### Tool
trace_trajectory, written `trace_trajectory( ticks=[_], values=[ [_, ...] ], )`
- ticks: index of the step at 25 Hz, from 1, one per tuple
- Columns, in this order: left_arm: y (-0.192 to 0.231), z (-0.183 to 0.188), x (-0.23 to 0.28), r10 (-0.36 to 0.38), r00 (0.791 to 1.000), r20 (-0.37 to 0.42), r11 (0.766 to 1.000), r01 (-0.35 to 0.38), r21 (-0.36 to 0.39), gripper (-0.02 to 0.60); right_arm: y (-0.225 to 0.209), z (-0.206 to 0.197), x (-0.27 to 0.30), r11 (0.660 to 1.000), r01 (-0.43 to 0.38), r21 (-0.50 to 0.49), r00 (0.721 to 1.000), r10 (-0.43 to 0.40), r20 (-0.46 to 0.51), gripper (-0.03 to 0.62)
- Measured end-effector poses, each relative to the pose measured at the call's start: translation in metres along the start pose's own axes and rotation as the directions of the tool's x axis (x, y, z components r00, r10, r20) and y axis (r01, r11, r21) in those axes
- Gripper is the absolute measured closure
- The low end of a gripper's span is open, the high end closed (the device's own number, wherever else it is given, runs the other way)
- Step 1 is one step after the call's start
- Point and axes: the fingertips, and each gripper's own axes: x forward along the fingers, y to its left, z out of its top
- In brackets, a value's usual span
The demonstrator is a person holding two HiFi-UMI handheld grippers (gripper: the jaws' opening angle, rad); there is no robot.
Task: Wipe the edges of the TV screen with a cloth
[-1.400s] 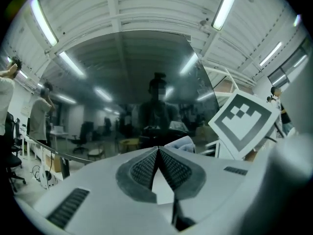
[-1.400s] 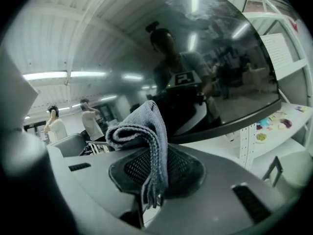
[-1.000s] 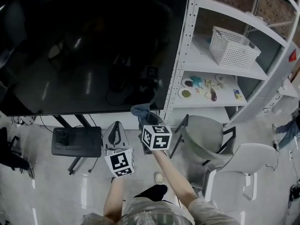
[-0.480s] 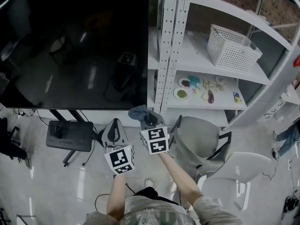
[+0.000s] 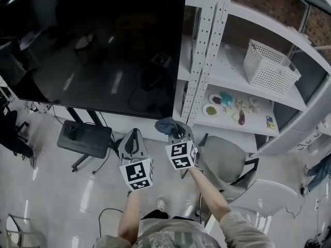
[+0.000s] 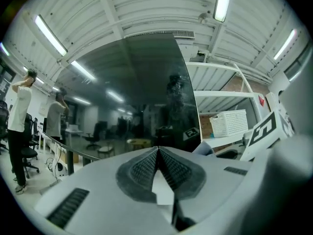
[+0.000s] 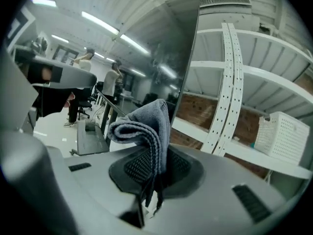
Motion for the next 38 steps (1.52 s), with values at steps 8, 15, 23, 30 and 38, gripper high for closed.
trace_trajectory(
  ticks=[8, 15, 23, 30, 38],
  values=[
    [-0.012, 0.008, -0.008, -0.041, 0.998, -0.047, 0.998, 0.039, -0.048, 0.566, -0.008, 0.006, -0.003, 0.999, 0.021, -0.033, 1.000, -0.021, 0.001, 0.543],
    [-0.028, 0.030, 0.002, -0.078, 0.997, -0.026, 0.996, 0.077, -0.037, 0.566, -0.015, 0.024, -0.002, 0.997, 0.027, -0.072, 0.999, -0.025, 0.025, 0.543],
    [-0.028, 0.041, 0.010, -0.083, 0.996, -0.018, 0.996, 0.083, -0.018, 0.565, -0.024, 0.054, -0.014, 0.994, 0.034, -0.108, 0.993, -0.021, 0.119, 0.544],
    [-0.023, 0.061, 0.020, -0.088, 0.996, -0.001, 0.996, 0.088, 0.017, 0.565, -0.046, 0.120, -0.039, 0.992, 0.087, -0.090, 0.956, -0.057, 0.288, 0.545],
    [-0.023, 0.097, 0.025, -0.110, 0.993, 0.036, 0.992, 0.108, 0.057, 0.566, -0.073, 0.199, -0.062, 0.987, 0.128, -0.101, 0.906, -0.075, 0.417, 0.545]
  ],
)
